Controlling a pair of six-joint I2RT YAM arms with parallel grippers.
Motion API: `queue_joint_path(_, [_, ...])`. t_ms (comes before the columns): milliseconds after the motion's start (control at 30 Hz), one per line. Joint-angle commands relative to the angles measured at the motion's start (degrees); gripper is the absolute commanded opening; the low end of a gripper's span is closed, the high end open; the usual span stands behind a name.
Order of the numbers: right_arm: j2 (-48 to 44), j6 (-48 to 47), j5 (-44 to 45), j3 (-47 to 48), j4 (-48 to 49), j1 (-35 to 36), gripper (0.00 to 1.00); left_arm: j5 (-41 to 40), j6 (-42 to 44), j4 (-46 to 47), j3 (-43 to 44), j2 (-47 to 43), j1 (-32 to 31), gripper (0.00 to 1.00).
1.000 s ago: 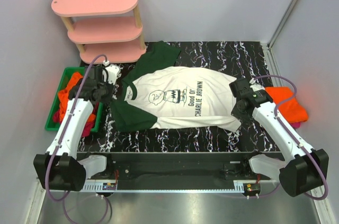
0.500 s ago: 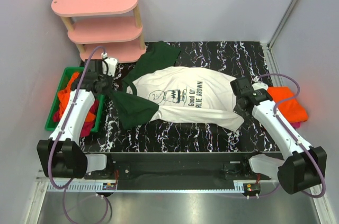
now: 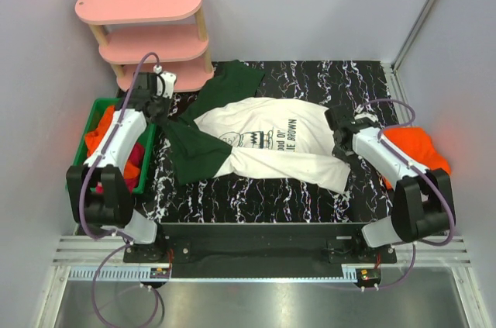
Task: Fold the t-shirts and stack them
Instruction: Fold the flattened tshirt in 1/3 of the way
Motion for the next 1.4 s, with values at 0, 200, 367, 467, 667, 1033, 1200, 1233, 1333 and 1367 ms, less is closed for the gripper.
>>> queue_joint_path(0, [2.9, -1.4, 3.9, 3.2, 4.1, -1.5, 0.00, -1.1, -1.1, 4.8, 4.8, 2.5, 0.3, 0.00])
queue_joint_path(200, [7.6, -3.6, 4.6, 5.0, 7.4, -4.5, 0.00, -1.8, -0.5, 5.9, 5.7, 5.5, 0.2, 0.00])
queue_joint_path(367, [11.6, -4.7, 3.9, 7.6, 9.1, -5.6, 0.00, -2.1, 0.2, 6.5, 5.9, 7.1, 0.2, 0.00])
queue_joint_path(467, [14.1, -4.9, 3.9, 8.8, 9.5, -5.5, 0.00, -2.5, 0.4, 6.8, 5.8, 7.8, 0.2, 0.00])
queue_joint_path(667, [14.5, -5.0, 3.0, 9.1, 9.7, -5.6, 0.00, -2.3, 0.8, 7.0, 5.0, 8.0, 0.2, 0.00])
queue_joint_path(1033, [15.9, -5.0, 2.9, 7.7, 10.6, -5.5, 0.00, -2.4, -0.4, 7.2, 6.4, 10.8, -0.2, 0.00])
queue_joint_path(1200, [17.8, -5.4, 1.9, 8.6, 10.7, -5.5, 0.00, -3.1, -1.2, 7.2, 8.0, 12.7, -1.8, 0.22])
queue_joint_path(1233, [17.8, -5.6, 1.8, 8.9, 10.8, -5.5, 0.00, -2.9, -1.4, 7.2, 8.1, 12.5, -2.0, 0.44])
queue_joint_path(1333, [15.2, -6.1, 2.4, 8.5, 11.4, -5.6, 0.30, -2.8, -1.9, 7.6, 7.4, 9.8, -2.2, 0.90])
queue_joint_path(1367, [13.3, -6.4, 3.4, 8.4, 11.4, -5.5, 0.42, -3.0, -2.0, 7.9, 7.2, 7.8, -2.2, 0.99])
